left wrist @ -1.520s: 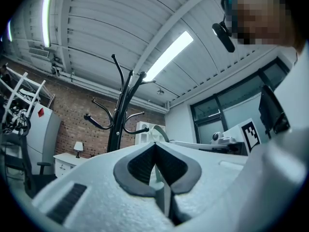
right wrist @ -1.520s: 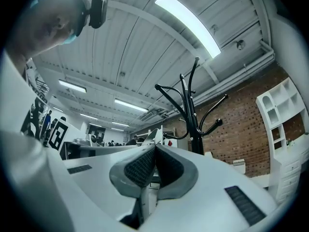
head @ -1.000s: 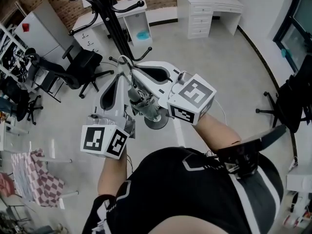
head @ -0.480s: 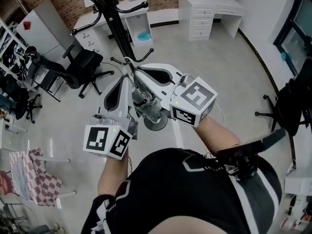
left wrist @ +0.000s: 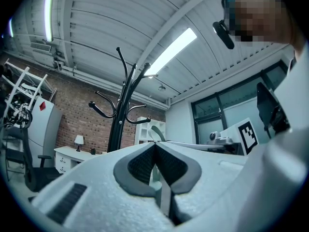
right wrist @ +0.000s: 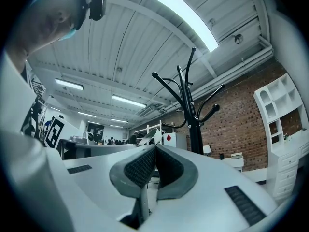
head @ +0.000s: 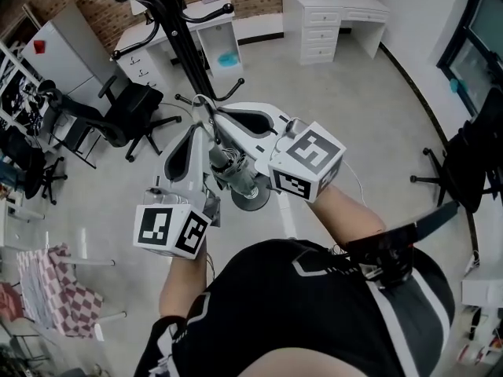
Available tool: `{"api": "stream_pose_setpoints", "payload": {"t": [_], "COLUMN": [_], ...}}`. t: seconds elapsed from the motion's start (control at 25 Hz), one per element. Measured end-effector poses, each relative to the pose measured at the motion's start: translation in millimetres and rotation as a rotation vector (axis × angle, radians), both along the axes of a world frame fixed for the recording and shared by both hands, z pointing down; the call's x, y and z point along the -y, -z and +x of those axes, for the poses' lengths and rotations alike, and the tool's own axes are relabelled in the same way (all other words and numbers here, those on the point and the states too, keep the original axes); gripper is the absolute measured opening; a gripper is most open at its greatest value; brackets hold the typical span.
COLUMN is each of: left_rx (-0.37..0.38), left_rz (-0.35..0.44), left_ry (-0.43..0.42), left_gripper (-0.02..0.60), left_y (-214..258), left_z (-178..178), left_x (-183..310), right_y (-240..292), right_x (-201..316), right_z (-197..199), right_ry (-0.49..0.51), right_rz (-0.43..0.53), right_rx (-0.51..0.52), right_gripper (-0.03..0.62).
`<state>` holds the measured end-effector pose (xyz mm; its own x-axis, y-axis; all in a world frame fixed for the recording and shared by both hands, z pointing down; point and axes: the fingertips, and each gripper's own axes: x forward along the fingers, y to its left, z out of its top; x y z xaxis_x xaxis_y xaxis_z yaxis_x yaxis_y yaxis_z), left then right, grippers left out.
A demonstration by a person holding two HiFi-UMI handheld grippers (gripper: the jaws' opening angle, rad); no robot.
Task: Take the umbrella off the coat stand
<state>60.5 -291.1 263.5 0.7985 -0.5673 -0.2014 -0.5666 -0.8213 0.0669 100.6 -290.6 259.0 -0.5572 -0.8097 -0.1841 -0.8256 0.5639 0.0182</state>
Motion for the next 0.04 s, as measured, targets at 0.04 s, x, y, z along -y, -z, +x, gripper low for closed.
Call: {"api": "stream_pose_setpoints", "payload": {"t": [0.04], "left_rx": [-0.001], "left_rz": [-0.001], "left_ry": [0.003], "left_gripper": [0.011], "left_y": [-0.4], "left_z": [-0.3], "left_x": [0.1], "right_y": [-0.6], "right_x": [0.1], "right_z": [0.4], "right_ry": [0.001], "right_rz": [-0.001], "right_rx": [0.001], "right_gripper": [0.011]}}
